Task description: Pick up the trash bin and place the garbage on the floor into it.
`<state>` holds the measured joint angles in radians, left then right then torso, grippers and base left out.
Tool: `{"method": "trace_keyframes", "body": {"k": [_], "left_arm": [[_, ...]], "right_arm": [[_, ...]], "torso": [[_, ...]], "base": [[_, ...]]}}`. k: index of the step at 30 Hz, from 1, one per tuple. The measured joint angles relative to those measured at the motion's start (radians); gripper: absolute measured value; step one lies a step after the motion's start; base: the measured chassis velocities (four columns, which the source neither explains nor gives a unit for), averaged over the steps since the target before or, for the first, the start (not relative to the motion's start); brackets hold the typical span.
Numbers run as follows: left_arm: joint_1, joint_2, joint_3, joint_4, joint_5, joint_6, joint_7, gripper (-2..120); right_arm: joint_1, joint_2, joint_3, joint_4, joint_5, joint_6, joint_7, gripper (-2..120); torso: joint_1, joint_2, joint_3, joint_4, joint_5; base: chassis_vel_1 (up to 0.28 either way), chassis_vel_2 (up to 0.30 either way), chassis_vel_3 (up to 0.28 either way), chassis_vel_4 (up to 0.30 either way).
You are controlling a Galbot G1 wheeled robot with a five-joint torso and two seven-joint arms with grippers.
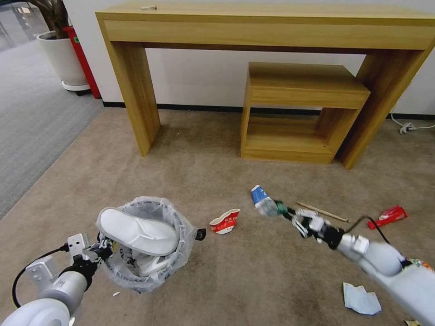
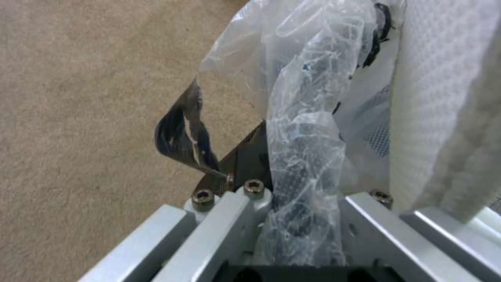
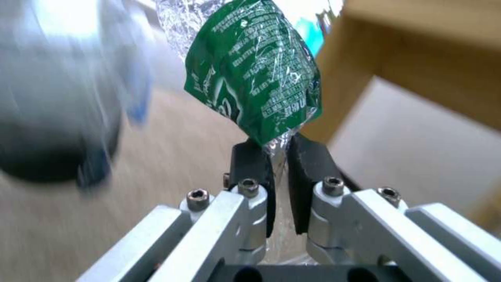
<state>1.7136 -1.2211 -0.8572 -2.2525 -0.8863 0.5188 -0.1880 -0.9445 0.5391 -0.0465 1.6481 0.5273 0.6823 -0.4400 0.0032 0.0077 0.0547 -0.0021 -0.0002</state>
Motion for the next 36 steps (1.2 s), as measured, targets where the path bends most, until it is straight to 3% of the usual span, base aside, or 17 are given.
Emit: {"method": "trace_keyframes", "body": {"k": [1, 4, 6, 8, 9, 11, 13, 15, 21, 23, 30, 36], "left_arm": [[0.000, 0.000, 0.000, 0.000, 0.000, 0.000, 0.000, 1], [-0.020, 0.026, 0.017, 0.000, -0.007, 0.010, -0.007, 1], [-0.023, 0.031, 0.019, 0.001, -0.009, 0.012, -0.008, 1], [-0.022, 0.038, 0.021, 0.000, -0.013, 0.015, -0.009, 1], [-0.022, 0.038, 0.021, 0.000, -0.013, 0.015, -0.009, 1], [-0.016, 0.040, 0.020, -0.012, -0.017, 0.016, -0.010, 1], [-0.015, 0.040, 0.019, -0.018, -0.019, 0.018, -0.011, 1], [-0.005, 0.037, 0.017, -0.043, -0.024, 0.025, -0.016, 1], [0.010, 0.027, 0.014, -0.075, -0.027, 0.032, -0.020, 1], [0.028, 0.009, 0.000, -0.096, -0.027, 0.034, -0.022, 1], [0.040, -0.008, -0.014, -0.117, -0.030, 0.038, -0.032, 1], [0.042, -0.006, -0.027, -0.123, -0.040, 0.039, -0.038, 1]], "right_arm": [[0.000, 0.000, 0.000, 0.000, 0.000, 0.000, 0.000, 6], [0.044, -0.056, -0.058, 0.159, 0.092, -0.033, -0.008, 6], [0.053, -0.061, -0.071, 0.176, 0.104, -0.040, -0.009, 6], [0.149, -0.053, -0.182, 0.219, 0.136, -0.059, -0.016, 6], [0.149, -0.053, -0.182, 0.219, 0.136, -0.059, -0.016, 6], [0.281, -0.018, -0.313, 0.232, 0.163, -0.066, -0.011, 6], [0.317, -0.004, -0.349, 0.234, 0.168, -0.070, -0.008, 6], [0.429, 0.055, -0.473, 0.222, 0.175, -0.080, 0.010, 6], [0.548, 0.163, -0.618, 0.172, 0.175, -0.082, 0.039, 6], [0.649, 0.254, -0.734, 0.127, 0.179, -0.083, 0.056, 6], [0.729, 0.370, -0.878, 0.056, 0.179, -0.083, 0.069, 6], [0.761, 0.403, -0.957, 0.035, 0.174, -0.087, 0.067, 6]], "torso": [[0.000, 0.000, 0.000, 0.0000, 0.0000], [0.000, 0.000, 0.000, -0.0005, -0.0002], [0.000, 0.000, 0.000, -0.0010, -0.0003], [0.000, 0.000, 0.000, -0.0014, 0.0002], [0.000, 0.000, 0.000, -0.0014, 0.0002], [0.000, 0.000, 0.000, 0.0001, 0.0001], [0.000, 0.000, 0.000, 0.0001, -0.0001], [0.000, 0.000, 0.000, 0.0000, 0.0000], [0.000, 0.000, 0.000, -0.0004, 0.0001], [0.000, 0.000, 0.000, 0.0002, 0.0001], [0.000, 0.000, 0.000, -0.0005, -0.0001], [0.000, 0.000, 0.000, -0.0004, 0.0000]], "base": [[0.000, 0.000, 0.000, 0.000], [0.000, 0.000, 0.000, 0.000], [0.000, 0.000, 0.000, 0.000], [0.000, 0.000, 0.000, 0.000], [0.000, 0.000, 0.000, 0.000], [0.000, 0.000, 0.000, 0.000], [0.000, 0.000, 0.000, 0.000], [0.000, 0.000, 0.000, 0.000], [0.000, 0.000, 0.000, 0.000], [0.000, 0.000, 0.000, 0.000], [0.000, 0.000, 0.000, 0.000], [0.000, 0.000, 0.000, 0.000]]}}
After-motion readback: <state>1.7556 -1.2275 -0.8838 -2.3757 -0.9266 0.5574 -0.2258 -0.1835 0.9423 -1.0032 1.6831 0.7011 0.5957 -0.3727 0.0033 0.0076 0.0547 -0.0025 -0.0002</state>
